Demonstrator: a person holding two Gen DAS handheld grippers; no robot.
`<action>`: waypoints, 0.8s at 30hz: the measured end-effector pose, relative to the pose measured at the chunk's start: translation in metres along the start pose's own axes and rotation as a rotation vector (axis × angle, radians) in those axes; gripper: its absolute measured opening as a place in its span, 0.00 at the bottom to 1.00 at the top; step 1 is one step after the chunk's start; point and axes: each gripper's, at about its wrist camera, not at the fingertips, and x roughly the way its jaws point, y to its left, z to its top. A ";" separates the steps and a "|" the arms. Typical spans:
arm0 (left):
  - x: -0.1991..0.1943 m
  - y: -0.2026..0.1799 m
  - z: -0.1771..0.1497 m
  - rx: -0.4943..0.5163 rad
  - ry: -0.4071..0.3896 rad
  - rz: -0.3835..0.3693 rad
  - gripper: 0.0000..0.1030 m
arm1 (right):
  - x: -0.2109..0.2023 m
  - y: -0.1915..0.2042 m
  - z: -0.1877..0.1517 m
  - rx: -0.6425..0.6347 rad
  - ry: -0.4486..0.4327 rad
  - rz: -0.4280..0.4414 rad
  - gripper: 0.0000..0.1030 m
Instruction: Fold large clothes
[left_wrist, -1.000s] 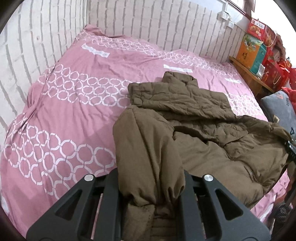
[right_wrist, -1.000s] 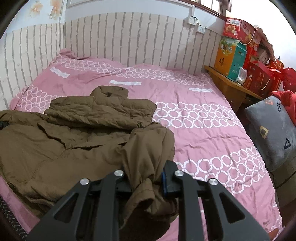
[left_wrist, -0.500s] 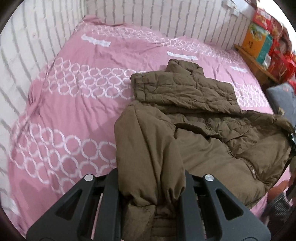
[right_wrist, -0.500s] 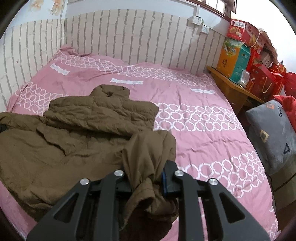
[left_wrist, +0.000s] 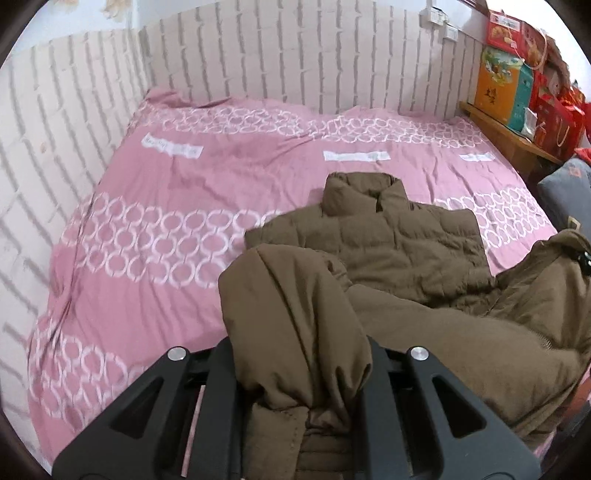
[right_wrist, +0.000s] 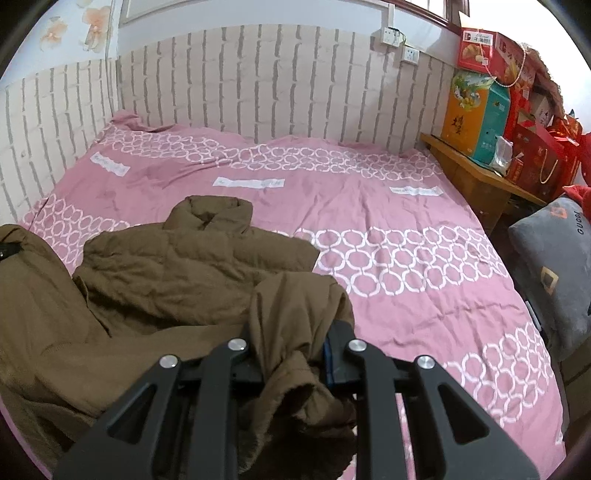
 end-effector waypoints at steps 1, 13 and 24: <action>0.005 0.000 0.007 0.008 -0.004 0.000 0.12 | 0.007 -0.001 0.005 -0.002 0.001 -0.001 0.20; 0.097 0.024 0.103 -0.015 0.005 0.009 0.14 | 0.113 -0.009 0.106 -0.008 -0.019 0.076 0.20; 0.237 0.037 0.081 -0.075 0.155 0.075 0.20 | 0.243 0.003 0.083 -0.008 0.150 0.095 0.23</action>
